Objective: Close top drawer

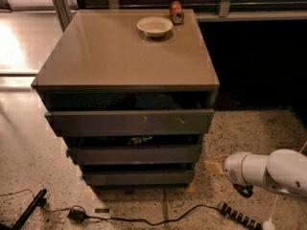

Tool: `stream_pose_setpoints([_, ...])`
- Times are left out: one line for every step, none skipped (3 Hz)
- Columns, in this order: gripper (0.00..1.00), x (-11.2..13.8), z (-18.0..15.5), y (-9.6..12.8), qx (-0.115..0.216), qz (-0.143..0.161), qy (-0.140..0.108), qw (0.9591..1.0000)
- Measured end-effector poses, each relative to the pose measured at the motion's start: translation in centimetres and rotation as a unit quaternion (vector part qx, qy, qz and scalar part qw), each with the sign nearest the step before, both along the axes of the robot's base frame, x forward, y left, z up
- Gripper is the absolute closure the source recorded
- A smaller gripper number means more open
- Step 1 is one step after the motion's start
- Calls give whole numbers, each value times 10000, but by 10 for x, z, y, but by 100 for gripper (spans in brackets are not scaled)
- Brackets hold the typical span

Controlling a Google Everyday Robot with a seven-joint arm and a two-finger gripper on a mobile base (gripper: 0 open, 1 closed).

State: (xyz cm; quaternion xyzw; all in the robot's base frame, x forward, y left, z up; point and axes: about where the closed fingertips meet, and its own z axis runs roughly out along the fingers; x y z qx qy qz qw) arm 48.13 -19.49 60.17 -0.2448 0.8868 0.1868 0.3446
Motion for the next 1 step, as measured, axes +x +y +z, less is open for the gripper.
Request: stream_pose_setpoints([100, 0, 0, 0, 0, 0, 0, 10000])
